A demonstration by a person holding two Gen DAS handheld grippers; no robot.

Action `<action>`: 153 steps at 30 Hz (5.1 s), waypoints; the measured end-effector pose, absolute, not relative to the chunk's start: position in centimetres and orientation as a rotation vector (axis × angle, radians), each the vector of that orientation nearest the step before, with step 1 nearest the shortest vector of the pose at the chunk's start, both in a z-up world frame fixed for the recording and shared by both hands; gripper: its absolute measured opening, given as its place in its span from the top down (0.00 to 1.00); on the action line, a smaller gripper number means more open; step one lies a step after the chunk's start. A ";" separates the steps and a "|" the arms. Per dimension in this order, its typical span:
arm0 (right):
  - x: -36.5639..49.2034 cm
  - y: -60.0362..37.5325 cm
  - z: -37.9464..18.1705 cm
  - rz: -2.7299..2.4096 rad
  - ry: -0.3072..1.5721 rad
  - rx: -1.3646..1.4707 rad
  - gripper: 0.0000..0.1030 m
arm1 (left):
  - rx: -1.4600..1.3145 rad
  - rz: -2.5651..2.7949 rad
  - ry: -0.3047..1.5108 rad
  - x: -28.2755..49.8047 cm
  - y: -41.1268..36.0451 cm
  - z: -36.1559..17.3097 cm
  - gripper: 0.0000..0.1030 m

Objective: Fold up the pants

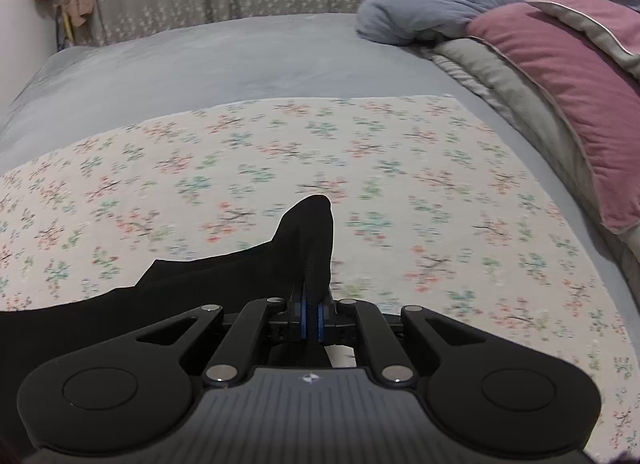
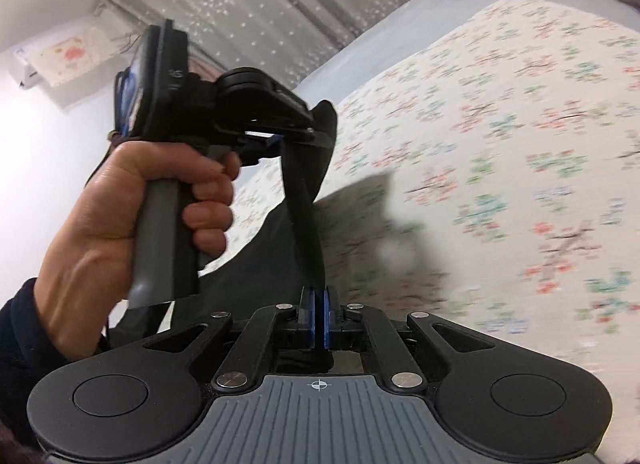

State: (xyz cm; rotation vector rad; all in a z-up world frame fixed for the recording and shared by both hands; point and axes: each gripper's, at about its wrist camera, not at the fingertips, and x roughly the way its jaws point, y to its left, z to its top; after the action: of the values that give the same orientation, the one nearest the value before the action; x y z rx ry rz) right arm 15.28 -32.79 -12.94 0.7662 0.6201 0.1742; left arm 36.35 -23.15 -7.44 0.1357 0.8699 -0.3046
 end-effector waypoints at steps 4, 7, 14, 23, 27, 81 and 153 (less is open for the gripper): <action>14.0 -34.7 -13.1 0.148 0.595 0.786 0.97 | 0.122 -0.321 0.862 35.8 -25.5 -7.5 0.94; 13.5 -35.3 -13.5 0.128 0.591 0.793 0.97 | 0.115 -0.340 0.863 35.8 -26.5 -8.4 0.94; 14.0 -36.0 -16.4 0.071 0.675 0.802 0.97 | 0.135 -0.366 0.897 36.1 -26.9 -12.5 0.94; 15.1 -37.2 -18.2 0.095 0.750 0.829 0.64 | 0.175 -0.417 0.888 35.8 -27.1 -13.1 0.94; 15.4 -36.6 -18.6 0.146 0.744 0.819 0.26 | 0.142 -0.429 0.893 35.9 -26.6 -12.8 0.94; 19.3 -11.8 -10.0 0.458 0.509 0.181 0.90 | -0.169 -0.351 0.735 36.4 1.2 -4.2 0.94; 26.4 -14.3 -16.4 0.451 0.776 0.283 0.83 | -0.360 -0.028 0.891 30.9 19.2 -14.3 0.59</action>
State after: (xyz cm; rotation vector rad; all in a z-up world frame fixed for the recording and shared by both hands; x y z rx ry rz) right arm 26.38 -14.35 -16.43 0.2834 0.7763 0.4510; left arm 30.92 19.16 -14.27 -0.3603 0.8914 -0.0280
